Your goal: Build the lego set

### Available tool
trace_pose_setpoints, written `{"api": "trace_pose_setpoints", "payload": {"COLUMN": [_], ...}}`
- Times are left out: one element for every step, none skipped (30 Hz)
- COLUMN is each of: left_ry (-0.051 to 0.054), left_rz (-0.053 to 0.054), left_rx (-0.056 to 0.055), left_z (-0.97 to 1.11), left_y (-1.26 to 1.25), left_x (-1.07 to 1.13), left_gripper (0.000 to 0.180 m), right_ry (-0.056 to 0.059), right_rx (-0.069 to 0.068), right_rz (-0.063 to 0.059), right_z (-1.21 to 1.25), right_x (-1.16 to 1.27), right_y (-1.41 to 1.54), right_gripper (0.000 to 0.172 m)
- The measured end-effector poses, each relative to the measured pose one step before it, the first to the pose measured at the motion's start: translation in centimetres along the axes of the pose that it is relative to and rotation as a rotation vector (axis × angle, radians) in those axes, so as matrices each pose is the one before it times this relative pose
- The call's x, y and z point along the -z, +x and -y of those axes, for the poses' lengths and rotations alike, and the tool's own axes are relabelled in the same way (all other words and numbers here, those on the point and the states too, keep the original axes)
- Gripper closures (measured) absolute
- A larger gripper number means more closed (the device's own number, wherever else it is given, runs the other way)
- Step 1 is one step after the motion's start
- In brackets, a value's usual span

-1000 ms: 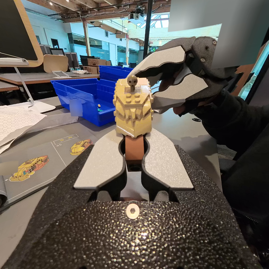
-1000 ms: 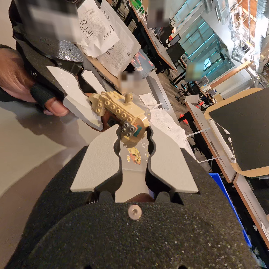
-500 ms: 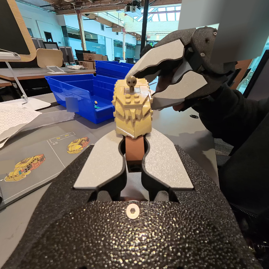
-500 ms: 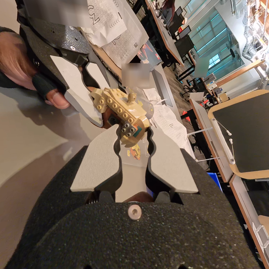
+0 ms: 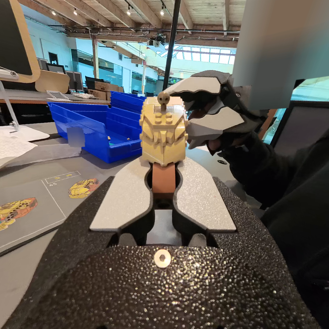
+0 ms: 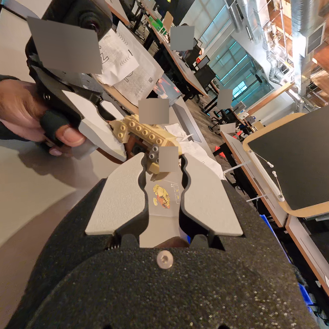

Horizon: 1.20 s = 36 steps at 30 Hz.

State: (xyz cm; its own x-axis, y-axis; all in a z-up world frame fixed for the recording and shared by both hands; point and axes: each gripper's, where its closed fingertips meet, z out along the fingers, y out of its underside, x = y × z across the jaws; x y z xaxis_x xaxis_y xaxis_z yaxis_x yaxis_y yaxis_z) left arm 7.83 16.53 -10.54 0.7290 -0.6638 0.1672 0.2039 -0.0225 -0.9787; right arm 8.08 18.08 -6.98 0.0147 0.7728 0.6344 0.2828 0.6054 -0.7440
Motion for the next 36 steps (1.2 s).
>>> {"api": "trace_pose_setpoints", "payload": {"left_ry": [0.0039,0.003,0.0001,-0.0045,-0.0075,-0.0038,-0.0038,-0.0033,-0.005,-0.0068,-0.0074,-0.0074,-0.007,-0.0047,-0.001,0.0049,0.0071,0.0107,0.0218,0.0312,0.033,0.0343,0.0417,0.0479,0.0512,0.0533,0.0511,0.0411,0.0301,0.02,0.0094,0.0043,0.003,0.0042,0.0058,0.006], "left_rz": [-0.0058,-0.004,-0.0023,-0.0022,-0.0015,-0.0017,-0.003,-0.0025,0.0023,0.0054,0.0047,0.0052,0.0067,0.0052,0.0033,-0.0015,-0.005,-0.0066,-0.0093,-0.0161,-0.0188,-0.0105,-0.0049,-0.0179,-0.0382,-0.0459,-0.0427,-0.032,-0.0234,-0.0203,-0.0142,-0.0098,-0.0105,-0.0105,-0.0114,-0.0109], "left_rx": [0.0123,0.011,0.0067,0.0056,0.0031,0.0011,0.0037,0.0033,-0.0006,0.0003,0.0018,-0.0007,-0.0031,-0.0016,0.0,0.0007,0.0026,0.0035,0.0136,0.028,0.0378,0.0495,0.0577,0.0737,0.0883,0.0939,0.0895,0.0799,0.0643,0.0507,0.0417,0.0335,0.0324,0.0347,0.0337,0.0302], "left_z": [0.033,0.029,-0.004,-0.071,-0.111,-0.068,-0.05,-0.037,-0.066,-0.096,-0.096,-0.076,-0.079,-0.057,-0.013,0.061,0.1,0.142,0.283,0.424,0.434,0.441,0.51,0.632,0.726,0.764,0.744,0.604,0.424,0.237,0.043,-0.084,-0.151,-0.185,-0.177,-0.19], "left_y": [-0.001,-0.017,-0.04,-0.027,-0.017,0.012,0.001,0.008,-0.024,-0.067,-0.08,-0.087,-0.083,-0.061,-0.043,0.006,0.029,0.04,0.049,0.086,0.069,-0.153,-0.388,-0.353,-0.153,-0.036,-0.01,-0.075,-0.077,-0.026,-0.02,-0.005,0.04,0.042,0.049,0.05], "left_x": [0.011,0.003,0.025,0.024,0.011,0.015,-0.01,-0.013,-0.042,-0.021,-0.026,0.001,0.015,0.006,0.007,0.021,0.039,0.028,-0.029,-0.058,-0.075,-0.06,0.057,0.162,0.207,0.211,0.155,0.061,-0.056,-0.164,-0.253,-0.299,-0.335,-0.318,-0.306,-0.268], "left_gripper": [0.163,0.163,0.163,0.163,0.163,0.163,0.163,0.163,0.163,0.163,0.163,0.163,0.163,0.163,0.163,0.163,0.163,0.163,0.163,0.163,0.163,0.163,0.163,0.163,0.163,0.163,0.163,0.163,0.163,0.163,0.163,0.163,0.163,0.163,0.163,0.163], "right_ry": [0.0029,0.0015,0.0003,-0.0035,-0.0029,0.0011,0.0009,-0.0009,-0.0064,-0.0143,-0.0146,-0.0133,-0.0104,-0.0082,-0.0021,0.0059,0.0104,0.0149,0.0197,0.0222,0.0164,0.0177,0.0247,0.0218,0.023,0.0243,0.0128,-0.0001,0.0008,0.0092,0.0111,0.0031,-0.002,-0.0007,0.0018,0.0016], "right_rx": [0.0025,0.0049,0.0079,0.0124,0.0089,0.0014,-0.0024,0.0004,0.0005,0.0052,0.0019,0.0,-0.0011,-0.0049,-0.002,-0.0024,-0.0019,-0.0024,-0.0038,-0.0041,-0.0049,0.0075,0.0053,-0.0135,-0.0313,-0.0328,-0.0248,-0.0137,-0.001,0.0099,0.0177,0.0213,0.0213,0.0179,0.0147,0.0126], "right_rz": [-0.0054,-0.0056,-0.0036,0.001,0.0058,0.0075,0.0084,0.0083,0.0079,0.0055,0.0043,0.0035,0.0022,0.0036,0.0017,-0.0007,-0.002,-0.0036,-0.0133,-0.0166,-0.0251,-0.042,-0.0524,-0.0279,-0.0051,0.0086,0.0124,0.0062,-0.0023,0.0015,0.0,-0.0017,0.007,0.0115,0.0144,0.0189], "right_z": [0.05,0.048,0.023,-0.035,-0.034,0.015,-0.018,-0.028,-0.078,-0.178,-0.183,-0.172,-0.153,-0.12,-0.023,0.1,0.146,0.2,0.293,0.402,0.383,0.374,0.384,0.243,0.16,0.075,-0.176,-0.389,-0.347,-0.151,-0.018,-0.022,-0.033,0.007,0.046,0.027], "right_x": [-0.036,-0.063,-0.056,-0.042,-0.029,0.003,-0.005,0.013,-0.004,-0.041,-0.05,-0.062,-0.07,-0.062,-0.037,0.0,0.005,0.027,0.026,0.009,0.011,0.093,0.221,0.285,0.264,0.238,0.129,-0.015,-0.082,-0.129,-0.173,-0.232,-0.278,-0.289,-0.255,-0.27], "right_y": [0.016,0.013,-0.027,-0.053,-0.061,-0.031,-0.004,0.002,-0.026,-0.035,-0.035,-0.044,-0.048,-0.046,-0.033,0.009,0.029,0.107,0.242,0.266,0.369,0.583,0.771,0.538,0.259,0.059,-0.029,0.063,0.163,0.105,0.147,0.244,0.184,0.15,0.111,0.027], "right_gripper": [0.135,0.135,0.135,0.135,0.136,0.136,0.137,0.137,0.138,0.138,0.138,0.138,0.138,0.138,0.138,0.138,0.138,0.138,0.138,0.138,0.137,0.138,0.134,0.132,0.13,0.128,0.128,0.126,0.124,0.124,0.123,0.123,0.12,0.117,0.116,0.115]}}
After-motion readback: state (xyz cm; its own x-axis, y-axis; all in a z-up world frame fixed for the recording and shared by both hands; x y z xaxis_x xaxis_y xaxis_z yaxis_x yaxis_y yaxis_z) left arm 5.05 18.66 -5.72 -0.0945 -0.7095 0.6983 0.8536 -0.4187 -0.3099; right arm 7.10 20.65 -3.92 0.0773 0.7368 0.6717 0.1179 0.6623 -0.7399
